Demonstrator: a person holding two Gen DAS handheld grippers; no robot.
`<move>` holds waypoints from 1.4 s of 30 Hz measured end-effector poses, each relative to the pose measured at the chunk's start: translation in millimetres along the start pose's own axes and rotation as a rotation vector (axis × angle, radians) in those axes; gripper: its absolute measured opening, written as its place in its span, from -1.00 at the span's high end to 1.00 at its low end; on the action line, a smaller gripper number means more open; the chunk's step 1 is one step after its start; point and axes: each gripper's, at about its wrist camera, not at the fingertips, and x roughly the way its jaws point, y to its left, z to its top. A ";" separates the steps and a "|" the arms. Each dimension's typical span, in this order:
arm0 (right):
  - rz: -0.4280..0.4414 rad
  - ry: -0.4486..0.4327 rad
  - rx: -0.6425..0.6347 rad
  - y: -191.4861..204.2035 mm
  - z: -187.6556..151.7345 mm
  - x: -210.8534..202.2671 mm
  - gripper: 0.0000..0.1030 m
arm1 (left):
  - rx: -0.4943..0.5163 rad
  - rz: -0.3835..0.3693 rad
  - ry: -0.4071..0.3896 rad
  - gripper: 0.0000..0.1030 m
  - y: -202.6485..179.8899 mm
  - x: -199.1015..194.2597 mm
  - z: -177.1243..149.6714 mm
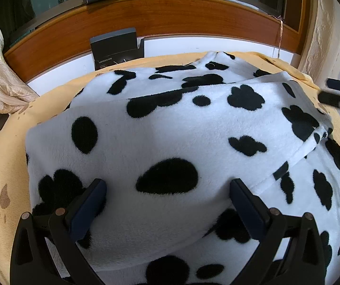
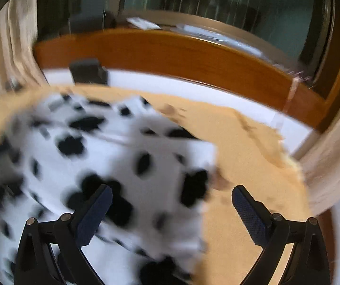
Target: Fold clothes
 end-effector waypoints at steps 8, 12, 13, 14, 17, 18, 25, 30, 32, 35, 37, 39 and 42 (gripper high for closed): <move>0.261 0.120 0.133 4.2 8.2 54.9 -0.98 | 0.000 -0.005 0.001 -1.00 0.9 0.4 0.1; 0.137 0.135 -0.042 23.5 -2.2 69.7 -0.99 | 0.001 -0.005 0.001 -1.00 0.3 1.0 -0.4; 0.108 0.120 -0.081 28.1 -4.9 69.2 -0.99 | 0.001 -0.004 0.002 -1.00 0.1 1.0 -0.5; 0.096 0.101 -0.094 29.3 -7.9 68.2 -0.99 | 0.001 -0.005 0.002 -1.00 0.1 0.9 -0.5; 0.088 0.081 -0.101 28.2 -11.3 66.6 -0.99 | 0.001 -0.004 0.002 -1.00 0.2 1.4 0.0; 0.089 0.079 -0.098 27.3 -11.7 66.3 -0.99 | 0.001 -0.004 0.002 -1.00 0.2 1.7 0.1; 0.071 0.075 -0.106 29.6 -10.6 63.5 -0.99 | -0.010 -0.022 0.001 -1.00 1.9 2.2 0.5; 0.064 0.096 -0.093 31.8 -7.9 65.0 -0.99 | -0.007 -0.006 0.004 -1.00 -1.0 2.5 0.7; 0.056 0.104 -0.088 33.1 -6.7 65.4 -0.99 | -0.009 -0.001 0.008 -1.00 -1.8 1.5 0.3; 0.043 0.082 -0.082 34.4 -9.2 63.0 -0.99 | -0.011 0.037 0.011 -1.00 -6.9 -0.6 -1.0; 0.033 0.083 -0.085 36.2 -7.7 65.0 -0.99 | -0.004 0.067 0.009 -1.00 -10.7 -0.8 -1.3; 0.027 0.082 -0.077 36.6 -5.7 67.6 -0.99 | -0.002 0.081 0.007 -1.00 -12.0 -0.8 -1.6; 0.008 0.074 -0.069 38.2 -7.9 64.4 -0.99 | -0.026 0.054 0.013 -1.00 -6.5 -1.4 -1.9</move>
